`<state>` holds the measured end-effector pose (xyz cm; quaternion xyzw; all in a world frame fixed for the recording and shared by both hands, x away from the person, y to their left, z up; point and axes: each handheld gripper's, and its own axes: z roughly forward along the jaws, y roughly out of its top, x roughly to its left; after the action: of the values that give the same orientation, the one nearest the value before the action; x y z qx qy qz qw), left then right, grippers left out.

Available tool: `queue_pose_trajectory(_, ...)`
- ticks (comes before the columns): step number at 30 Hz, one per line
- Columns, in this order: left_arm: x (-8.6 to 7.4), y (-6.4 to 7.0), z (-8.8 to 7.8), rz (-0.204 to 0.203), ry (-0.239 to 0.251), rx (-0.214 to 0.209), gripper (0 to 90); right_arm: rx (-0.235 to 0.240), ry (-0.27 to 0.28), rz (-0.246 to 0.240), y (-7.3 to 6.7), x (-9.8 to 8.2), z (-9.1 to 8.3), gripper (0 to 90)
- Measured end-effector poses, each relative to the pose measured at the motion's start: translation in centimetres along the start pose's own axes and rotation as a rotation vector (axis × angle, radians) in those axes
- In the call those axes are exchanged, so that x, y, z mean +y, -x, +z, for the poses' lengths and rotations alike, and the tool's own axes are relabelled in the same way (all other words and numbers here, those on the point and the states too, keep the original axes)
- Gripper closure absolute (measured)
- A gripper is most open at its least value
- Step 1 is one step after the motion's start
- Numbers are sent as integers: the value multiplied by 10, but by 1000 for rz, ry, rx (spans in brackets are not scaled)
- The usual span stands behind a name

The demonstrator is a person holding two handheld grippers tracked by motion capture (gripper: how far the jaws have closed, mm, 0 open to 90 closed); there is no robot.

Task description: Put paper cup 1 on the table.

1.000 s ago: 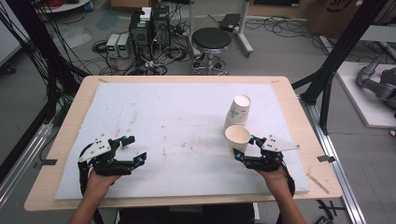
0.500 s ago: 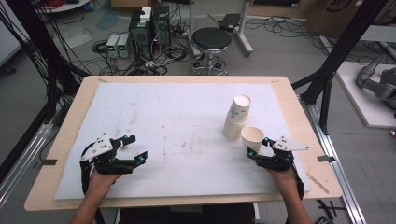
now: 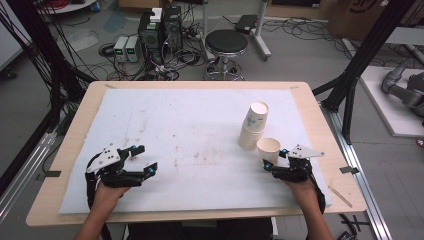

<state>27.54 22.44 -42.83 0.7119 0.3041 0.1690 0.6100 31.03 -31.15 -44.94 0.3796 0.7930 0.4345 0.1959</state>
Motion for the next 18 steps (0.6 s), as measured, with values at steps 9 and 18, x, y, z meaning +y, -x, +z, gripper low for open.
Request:
queue_pose_trajectory(9, 0, 1, 0, 6, -4, -5, 178, -4, -41, -28, 0, -3, -4, 312)
queue_pose_trajectory(18, 0, 0, 0, 4, -3, -8, 178, 11, -40, 28, -1, -8, -14, 217)
